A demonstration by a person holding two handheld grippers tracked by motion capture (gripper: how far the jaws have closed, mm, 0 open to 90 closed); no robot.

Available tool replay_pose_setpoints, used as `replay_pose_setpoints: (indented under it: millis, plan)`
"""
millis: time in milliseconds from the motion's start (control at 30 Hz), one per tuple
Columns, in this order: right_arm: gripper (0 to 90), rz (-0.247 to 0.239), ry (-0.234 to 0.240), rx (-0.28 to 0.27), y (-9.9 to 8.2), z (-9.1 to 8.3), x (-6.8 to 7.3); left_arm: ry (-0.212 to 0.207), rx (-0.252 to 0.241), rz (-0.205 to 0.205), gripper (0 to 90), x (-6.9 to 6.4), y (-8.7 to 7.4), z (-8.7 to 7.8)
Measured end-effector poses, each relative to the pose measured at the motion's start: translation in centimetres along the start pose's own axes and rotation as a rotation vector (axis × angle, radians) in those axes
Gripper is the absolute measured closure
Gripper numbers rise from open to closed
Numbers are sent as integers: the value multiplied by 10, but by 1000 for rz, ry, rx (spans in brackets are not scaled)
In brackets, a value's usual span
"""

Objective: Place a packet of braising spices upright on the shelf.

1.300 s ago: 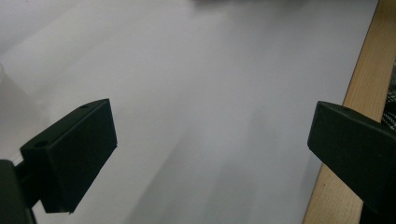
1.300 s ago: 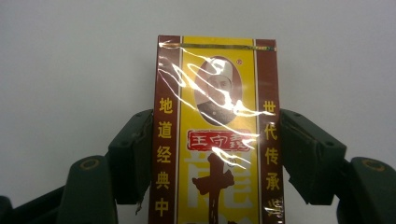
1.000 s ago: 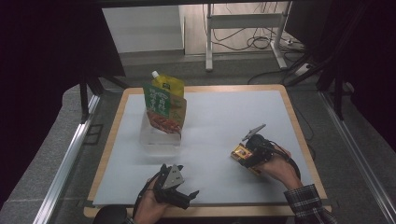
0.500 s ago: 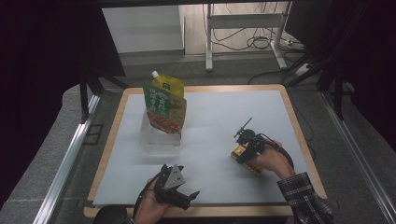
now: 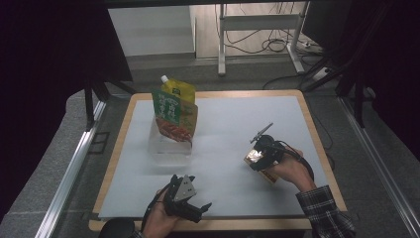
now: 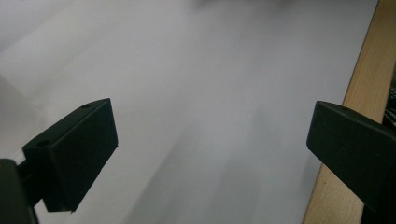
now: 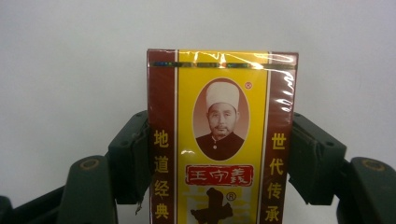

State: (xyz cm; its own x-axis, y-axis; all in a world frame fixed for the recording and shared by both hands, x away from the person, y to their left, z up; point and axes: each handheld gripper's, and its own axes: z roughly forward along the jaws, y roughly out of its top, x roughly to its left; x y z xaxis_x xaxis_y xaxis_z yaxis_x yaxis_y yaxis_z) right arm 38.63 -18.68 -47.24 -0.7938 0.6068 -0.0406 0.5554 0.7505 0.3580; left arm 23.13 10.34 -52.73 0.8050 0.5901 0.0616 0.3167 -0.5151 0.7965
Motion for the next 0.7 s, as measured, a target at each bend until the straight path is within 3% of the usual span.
replay_pose_setpoints:
  millis: [300,700]
  plan:
    - [320,-13,6,-86,-2,-15,5,-2,-5,-7,21,1,0,-1]
    - [320,-22,52,-325,3,-37,9,-4,-13,-26,23,5,-1,-6]
